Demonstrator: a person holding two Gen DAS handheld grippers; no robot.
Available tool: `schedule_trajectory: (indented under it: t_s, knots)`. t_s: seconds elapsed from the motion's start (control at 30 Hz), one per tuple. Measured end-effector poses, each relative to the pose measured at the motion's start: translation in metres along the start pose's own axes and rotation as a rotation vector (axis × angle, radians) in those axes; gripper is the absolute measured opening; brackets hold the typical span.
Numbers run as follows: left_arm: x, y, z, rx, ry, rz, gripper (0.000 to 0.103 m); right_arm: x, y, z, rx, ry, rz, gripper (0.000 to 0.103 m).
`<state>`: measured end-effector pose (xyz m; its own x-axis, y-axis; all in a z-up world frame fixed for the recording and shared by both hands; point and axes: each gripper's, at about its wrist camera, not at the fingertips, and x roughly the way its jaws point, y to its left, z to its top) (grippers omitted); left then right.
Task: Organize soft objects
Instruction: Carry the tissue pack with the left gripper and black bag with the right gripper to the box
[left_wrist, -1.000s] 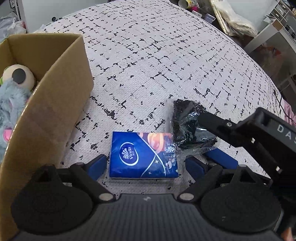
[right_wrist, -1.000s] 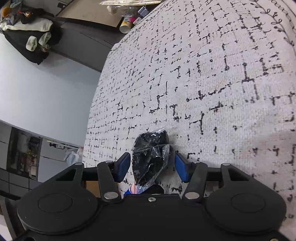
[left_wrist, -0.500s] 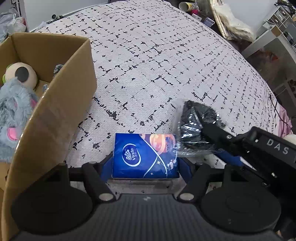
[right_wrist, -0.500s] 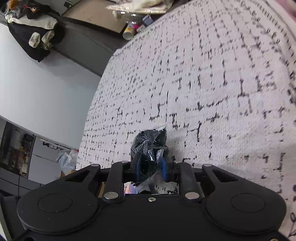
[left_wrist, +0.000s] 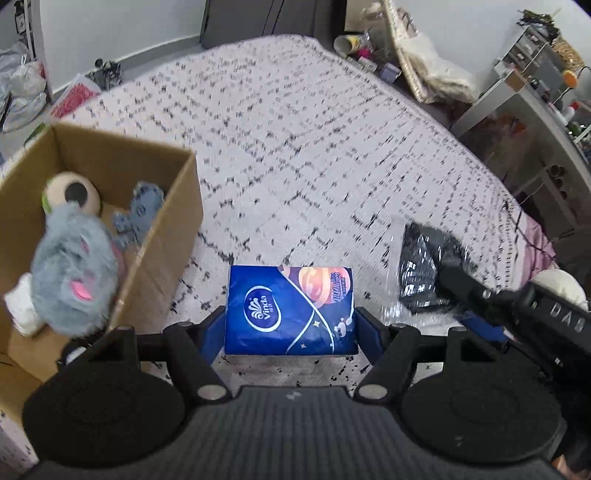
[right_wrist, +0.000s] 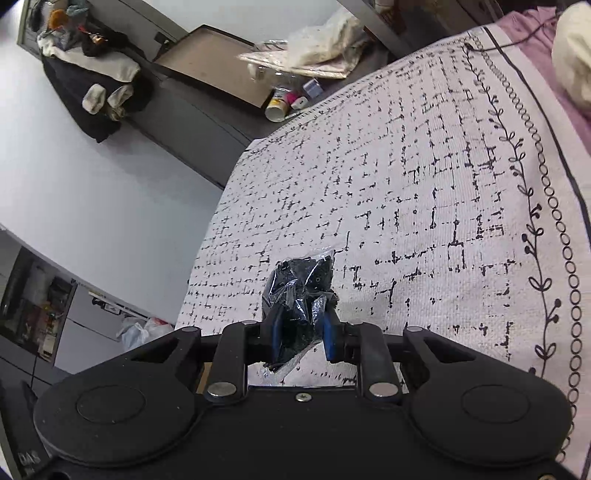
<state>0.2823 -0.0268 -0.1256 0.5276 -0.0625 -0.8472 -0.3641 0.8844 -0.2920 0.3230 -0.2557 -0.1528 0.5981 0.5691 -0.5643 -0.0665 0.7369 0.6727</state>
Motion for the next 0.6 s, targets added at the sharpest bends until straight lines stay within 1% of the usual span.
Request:
schedule_trajectory:
  t_s: [0.1,0.33,0.53,0.6]
  knots:
    - [-0.012,0.0,0.002,0.008,-0.021,-0.007,0.071,-0.009,0.007,0.001,-0.021,-0.016,0.005,0.022]
    - [-0.036,0.002,0.004,0.027,-0.052,-0.019,0.071,-0.032,0.007,0.007,-0.036,-0.052,-0.002,0.022]
    - [-0.057,0.009,0.006,0.034,-0.068,-0.025,0.071,-0.049,0.022,0.001,-0.087,-0.059,0.034,0.022]
    - [-0.065,0.01,0.006,0.043,-0.074,-0.029,0.071,-0.052,0.027,0.0,-0.104,-0.052,0.032,0.022]
